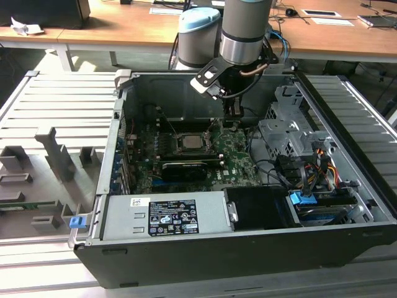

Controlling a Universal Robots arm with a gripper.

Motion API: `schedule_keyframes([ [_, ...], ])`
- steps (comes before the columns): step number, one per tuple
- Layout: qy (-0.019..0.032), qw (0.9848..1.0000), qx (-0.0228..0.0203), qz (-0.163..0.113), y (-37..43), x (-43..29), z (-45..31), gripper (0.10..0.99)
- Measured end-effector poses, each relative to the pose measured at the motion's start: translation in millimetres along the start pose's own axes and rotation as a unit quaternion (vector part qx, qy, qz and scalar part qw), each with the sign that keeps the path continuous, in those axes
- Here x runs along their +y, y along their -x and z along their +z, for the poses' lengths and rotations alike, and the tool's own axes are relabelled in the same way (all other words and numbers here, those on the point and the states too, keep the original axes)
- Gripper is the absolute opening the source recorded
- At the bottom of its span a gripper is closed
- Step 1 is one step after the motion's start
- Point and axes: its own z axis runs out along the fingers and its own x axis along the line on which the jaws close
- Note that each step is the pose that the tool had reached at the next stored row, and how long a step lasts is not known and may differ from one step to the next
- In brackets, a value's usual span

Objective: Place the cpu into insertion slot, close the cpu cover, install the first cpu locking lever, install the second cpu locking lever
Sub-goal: 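Close the cpu cover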

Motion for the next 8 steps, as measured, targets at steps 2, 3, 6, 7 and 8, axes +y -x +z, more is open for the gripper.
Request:
schedule_keyframes([
  [2, 0.0000, 1.0000, 0.0000, 0.000, 0.0, -2.9, -0.1, 0.106],
  [3, 0.0000, 1.0000, 0.0000, 0.000, 0.1, -3.5, -0.1, 0.106],
  [6, 0.0000, 1.0000, 0.0000, 0.000, 0.1, -5.7, -0.2, 0.106],
  [7, 0.0000, 1.0000, 0.0000, 0.000, 0.1, -6.2, -0.2, 0.106],
  [8, 0.0000, 1.0000, 0.0000, 0.000, 0.1, -6.6, -0.2, 0.106],
])
